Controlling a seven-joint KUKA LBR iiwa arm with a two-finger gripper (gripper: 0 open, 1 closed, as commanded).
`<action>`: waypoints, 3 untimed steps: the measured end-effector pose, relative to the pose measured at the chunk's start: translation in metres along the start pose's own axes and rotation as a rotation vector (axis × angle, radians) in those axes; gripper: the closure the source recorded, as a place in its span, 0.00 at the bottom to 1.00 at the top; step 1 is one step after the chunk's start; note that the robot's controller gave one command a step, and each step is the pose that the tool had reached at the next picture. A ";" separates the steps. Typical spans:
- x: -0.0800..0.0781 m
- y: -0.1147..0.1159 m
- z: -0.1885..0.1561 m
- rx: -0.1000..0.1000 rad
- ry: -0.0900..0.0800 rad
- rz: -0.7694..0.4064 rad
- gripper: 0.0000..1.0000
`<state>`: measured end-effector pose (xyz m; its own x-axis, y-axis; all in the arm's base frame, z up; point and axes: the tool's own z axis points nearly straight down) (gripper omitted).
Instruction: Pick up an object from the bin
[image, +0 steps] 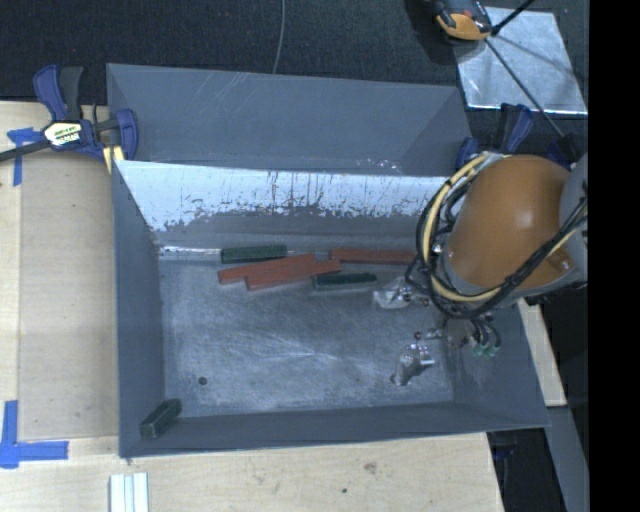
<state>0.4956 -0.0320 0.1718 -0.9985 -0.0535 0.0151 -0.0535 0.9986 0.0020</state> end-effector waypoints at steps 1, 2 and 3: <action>-0.009 -0.023 -0.008 0.006 -0.031 -0.029 0.00; -0.015 -0.026 0.015 0.006 -0.023 -0.026 0.00; -0.029 -0.031 0.045 0.000 -0.021 -0.063 0.00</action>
Offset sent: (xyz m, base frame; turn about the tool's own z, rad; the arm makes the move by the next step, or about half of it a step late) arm 0.0839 0.0206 -0.1018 -0.0142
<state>0.5251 -0.0615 0.1266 -0.9932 -0.1164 -0.0060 -0.1164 0.9932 0.0020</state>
